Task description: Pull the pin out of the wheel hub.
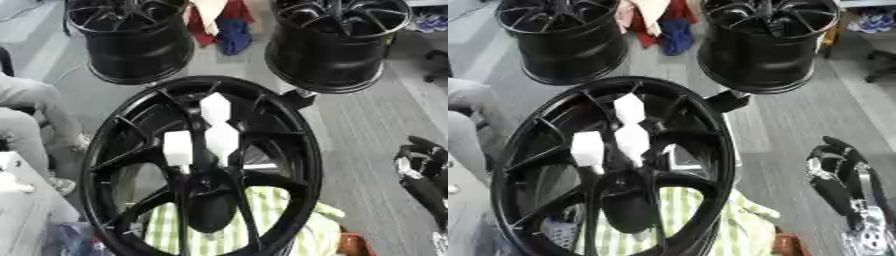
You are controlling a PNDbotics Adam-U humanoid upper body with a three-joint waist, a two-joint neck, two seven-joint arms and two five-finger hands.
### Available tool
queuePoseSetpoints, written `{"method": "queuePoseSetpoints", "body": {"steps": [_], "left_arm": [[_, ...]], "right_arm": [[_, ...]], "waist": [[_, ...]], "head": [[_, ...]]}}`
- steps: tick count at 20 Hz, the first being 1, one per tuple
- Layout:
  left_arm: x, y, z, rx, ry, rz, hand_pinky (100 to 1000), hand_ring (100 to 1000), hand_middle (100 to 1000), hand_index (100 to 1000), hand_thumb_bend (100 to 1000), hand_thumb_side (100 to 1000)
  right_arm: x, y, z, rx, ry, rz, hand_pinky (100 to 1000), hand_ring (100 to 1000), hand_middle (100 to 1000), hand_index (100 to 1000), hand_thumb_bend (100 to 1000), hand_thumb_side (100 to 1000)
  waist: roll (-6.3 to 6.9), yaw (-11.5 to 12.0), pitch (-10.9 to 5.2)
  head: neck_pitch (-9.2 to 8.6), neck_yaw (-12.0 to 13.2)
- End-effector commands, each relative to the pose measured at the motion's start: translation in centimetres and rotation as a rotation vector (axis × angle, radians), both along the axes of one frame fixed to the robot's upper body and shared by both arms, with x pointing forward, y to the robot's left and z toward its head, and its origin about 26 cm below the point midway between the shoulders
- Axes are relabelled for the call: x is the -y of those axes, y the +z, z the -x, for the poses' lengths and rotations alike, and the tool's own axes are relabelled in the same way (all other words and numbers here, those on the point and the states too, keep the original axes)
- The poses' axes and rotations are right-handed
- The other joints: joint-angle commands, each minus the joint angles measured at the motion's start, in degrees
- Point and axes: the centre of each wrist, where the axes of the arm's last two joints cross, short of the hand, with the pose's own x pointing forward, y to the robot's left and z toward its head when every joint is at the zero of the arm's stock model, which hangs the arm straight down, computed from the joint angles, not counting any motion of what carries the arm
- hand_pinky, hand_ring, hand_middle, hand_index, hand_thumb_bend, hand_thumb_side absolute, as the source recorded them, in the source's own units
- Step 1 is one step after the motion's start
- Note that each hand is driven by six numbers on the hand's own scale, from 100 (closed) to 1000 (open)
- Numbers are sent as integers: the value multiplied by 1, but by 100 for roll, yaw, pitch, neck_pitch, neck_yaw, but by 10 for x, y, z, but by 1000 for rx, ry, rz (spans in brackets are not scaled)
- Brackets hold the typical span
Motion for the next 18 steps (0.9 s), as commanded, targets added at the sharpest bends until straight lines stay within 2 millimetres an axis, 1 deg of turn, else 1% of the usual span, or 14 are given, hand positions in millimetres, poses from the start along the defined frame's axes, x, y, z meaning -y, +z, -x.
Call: {"method": "queuePoseSetpoints", "body": {"steps": [1, 2, 3, 4, 5, 6, 8, 10, 13, 14, 15, 16, 18], "left_arm": [[-10, 12, 5, 130, 46, -7, 834, 781, 862, 933, 655, 529], [-9, 10, 7, 176, 49, 16, 814, 759, 833, 906, 594, 533], [-5, 8, 7, 241, 48, 55, 804, 749, 818, 894, 559, 530], [-1, 7, 8, 306, 47, 98, 784, 720, 779, 864, 470, 502], [5, 5, 9, 384, 47, 151, 772, 705, 760, 850, 424, 480], [11, 3, 10, 450, 49, 201, 754, 690, 743, 836, 389, 463], [30, -4, 11, 611, 41, 370, 727, 665, 712, 813, 340, 440], [51, -16, 13, 760, 58, 574, 697, 643, 684, 793, 319, 400], [88, -38, 19, 913, 125, 831, 673, 628, 663, 780, 305, 372], [100, -43, 20, 950, 154, 902, 669, 624, 656, 777, 301, 364], [112, -48, 20, 981, 189, 973, 660, 616, 643, 771, 285, 331], [124, -54, 20, 1005, 229, 1036, 659, 618, 646, 772, 276, 321], [143, -61, 19, 1035, 298, 1114, 658, 619, 647, 774, 270, 308]], "right_arm": [[3, 8, -2, 24, -3, 15, 710, 607, 674, 811, 100, 295], [3, 8, -2, 24, -3, 14, 710, 607, 674, 810, 100, 295], [4, 8, -1, 24, -6, 13, 710, 607, 674, 810, 100, 295], [4, 8, -1, 23, -8, 12, 710, 607, 674, 810, 100, 296], [4, 8, -1, 23, -11, 11, 710, 607, 674, 810, 100, 296], [4, 7, -1, 23, -12, 10, 710, 607, 674, 810, 100, 296], [3, 7, -1, 24, -12, 6, 710, 607, 674, 810, 100, 297], [2, 6, -1, 24, -10, 0, 710, 608, 674, 810, 100, 299], [0, 6, -2, 26, -8, -7, 710, 608, 674, 811, 100, 300], [0, 6, -2, 26, -8, -9, 710, 607, 674, 811, 100, 299], [-1, 6, -2, 26, -9, -11, 710, 608, 674, 811, 100, 300], [-1, 6, -2, 27, -11, -14, 710, 608, 674, 811, 100, 301], [-2, 5, -2, 28, -10, -18, 710, 608, 674, 811, 100, 301]], "waist": [[3, 22, -40], [0, 25, -41], [-5, 32, -42], [-10, 39, -42], [-14, 49, -43], [-15, 55, -42], [-21, 73, -40], [-37, 93, -34], [-73, 108, -9], [-86, 107, -2], [-98, 113, 1], [-105, 123, 8], [-119, 145, 21]], "head": [[-15, -34], [-15, -35], [-15, -44], [-15, -52], [-15, -61], [-15, -64], [-15, -76], [-16, -96], [-35, -107], [-37, -118], [-34, -121], [-36, -118], [-38, -118]]}}
